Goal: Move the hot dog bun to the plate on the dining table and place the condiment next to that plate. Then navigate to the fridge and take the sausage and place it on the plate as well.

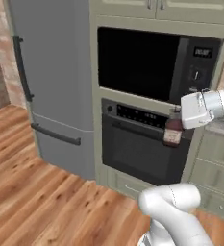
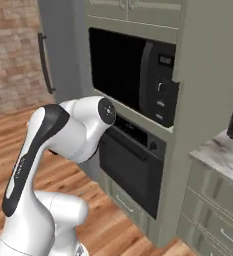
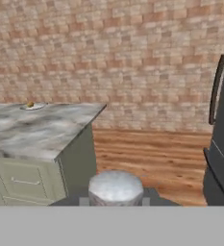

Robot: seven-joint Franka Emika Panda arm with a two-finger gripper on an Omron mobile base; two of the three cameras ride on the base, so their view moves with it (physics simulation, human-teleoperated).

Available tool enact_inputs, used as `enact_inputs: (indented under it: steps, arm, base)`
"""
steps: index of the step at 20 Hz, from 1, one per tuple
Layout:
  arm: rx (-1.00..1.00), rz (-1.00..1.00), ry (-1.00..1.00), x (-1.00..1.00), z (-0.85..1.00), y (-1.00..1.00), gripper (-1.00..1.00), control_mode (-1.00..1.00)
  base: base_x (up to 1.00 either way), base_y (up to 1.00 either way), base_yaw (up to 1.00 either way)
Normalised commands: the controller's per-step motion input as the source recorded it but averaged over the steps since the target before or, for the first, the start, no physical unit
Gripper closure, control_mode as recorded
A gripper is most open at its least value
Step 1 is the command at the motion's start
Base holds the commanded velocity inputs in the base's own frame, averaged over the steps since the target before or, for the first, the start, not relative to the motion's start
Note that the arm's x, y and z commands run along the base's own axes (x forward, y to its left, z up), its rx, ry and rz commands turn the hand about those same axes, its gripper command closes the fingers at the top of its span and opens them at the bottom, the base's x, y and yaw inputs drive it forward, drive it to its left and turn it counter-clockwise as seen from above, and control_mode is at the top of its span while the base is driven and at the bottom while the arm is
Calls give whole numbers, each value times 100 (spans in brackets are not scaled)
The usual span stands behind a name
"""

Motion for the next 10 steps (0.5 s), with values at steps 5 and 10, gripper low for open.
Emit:
enact_inputs:
  steps: [5, 10]
  arm:
    - [0, 0, 0, 0, 0, 0, 100, 100]
    - [0, 0, 0, 0, 0, 0, 100, 100]
  base:
    - [2, 77, 60]
    - [79, 10, 45]
